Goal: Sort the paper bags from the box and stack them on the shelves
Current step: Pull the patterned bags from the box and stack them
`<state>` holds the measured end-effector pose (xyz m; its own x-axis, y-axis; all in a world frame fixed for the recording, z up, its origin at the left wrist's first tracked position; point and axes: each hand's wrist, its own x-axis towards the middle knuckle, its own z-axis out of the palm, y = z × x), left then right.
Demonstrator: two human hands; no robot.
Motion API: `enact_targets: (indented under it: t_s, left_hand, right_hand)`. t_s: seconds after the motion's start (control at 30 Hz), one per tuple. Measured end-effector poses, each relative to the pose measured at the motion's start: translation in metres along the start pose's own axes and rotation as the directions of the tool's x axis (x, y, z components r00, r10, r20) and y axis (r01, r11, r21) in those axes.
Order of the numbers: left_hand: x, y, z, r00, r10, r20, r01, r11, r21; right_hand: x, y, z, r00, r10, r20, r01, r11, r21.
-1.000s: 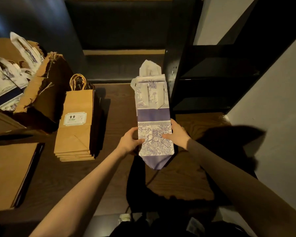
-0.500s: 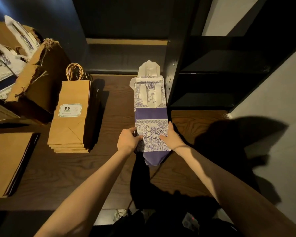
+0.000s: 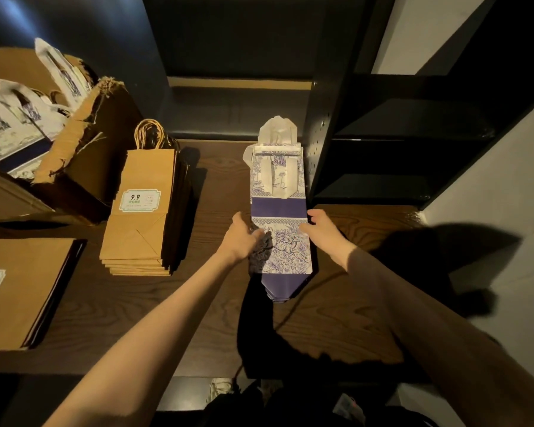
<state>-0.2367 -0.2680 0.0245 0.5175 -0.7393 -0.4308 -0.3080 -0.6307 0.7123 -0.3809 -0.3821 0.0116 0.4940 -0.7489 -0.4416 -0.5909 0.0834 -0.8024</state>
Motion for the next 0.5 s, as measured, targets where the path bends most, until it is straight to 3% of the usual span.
enact_targets:
  t_s: [0.07, 0.13, 0.5]
  left_hand:
    - [-0.001, 0.009, -0.015, 0.998, 0.035, -0.044, -0.034, 0.999, 0.011]
    - [0.0, 0.017, -0.032, 0.995, 0.072, -0.061, -0.071, 0.997, 0.023]
    - [-0.006, 0.044, -0.157, 0.935, 0.354, -0.025, -0.354, 0.93, -0.097]
  right_hand:
    - [-0.002, -0.019, -0.01, 0.992, -0.097, -0.084, 0.089, 0.991, -0.097]
    - [-0.005, -0.042, -0.018, 0.984, -0.161, -0.08, 0.148, 0.978, -0.15]
    - [-0.022, -0.164, 0.013, 0.917, -0.398, -0.038, 0.387, 0.906, -0.172]
